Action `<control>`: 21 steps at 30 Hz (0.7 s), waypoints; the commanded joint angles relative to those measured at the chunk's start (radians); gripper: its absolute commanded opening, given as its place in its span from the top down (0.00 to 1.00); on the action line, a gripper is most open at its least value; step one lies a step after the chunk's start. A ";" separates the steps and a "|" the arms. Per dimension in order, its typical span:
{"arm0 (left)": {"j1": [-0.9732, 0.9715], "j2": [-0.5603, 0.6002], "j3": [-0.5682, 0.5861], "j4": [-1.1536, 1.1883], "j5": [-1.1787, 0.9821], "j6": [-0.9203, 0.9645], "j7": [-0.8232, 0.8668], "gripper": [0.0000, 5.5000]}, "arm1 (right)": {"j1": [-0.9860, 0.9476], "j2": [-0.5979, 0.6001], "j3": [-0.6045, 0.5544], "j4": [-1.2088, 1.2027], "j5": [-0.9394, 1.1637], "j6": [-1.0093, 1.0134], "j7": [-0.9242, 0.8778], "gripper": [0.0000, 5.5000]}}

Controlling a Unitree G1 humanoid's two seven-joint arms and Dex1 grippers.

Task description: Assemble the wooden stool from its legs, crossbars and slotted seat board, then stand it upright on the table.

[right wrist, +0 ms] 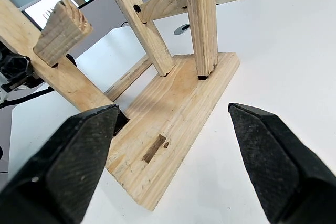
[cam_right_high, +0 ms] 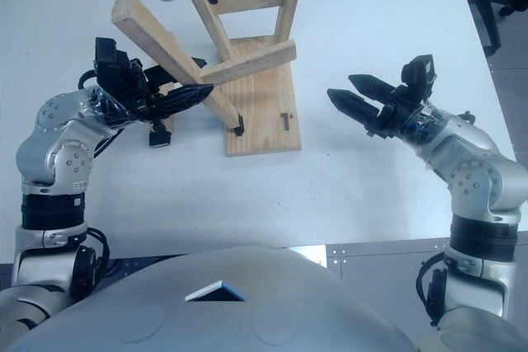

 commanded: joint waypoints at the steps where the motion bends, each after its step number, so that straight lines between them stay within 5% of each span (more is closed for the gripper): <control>1: -0.007 0.014 0.000 -0.012 0.006 0.016 -0.001 0.62 | 0.004 0.010 -0.010 -0.006 -0.020 -0.012 0.000 0.30; 21: 0.025 0.036 -0.035 -0.039 0.075 -0.030 -0.031 0.63 | 0.025 0.020 -0.001 -0.026 -0.027 -0.017 -0.002 0.30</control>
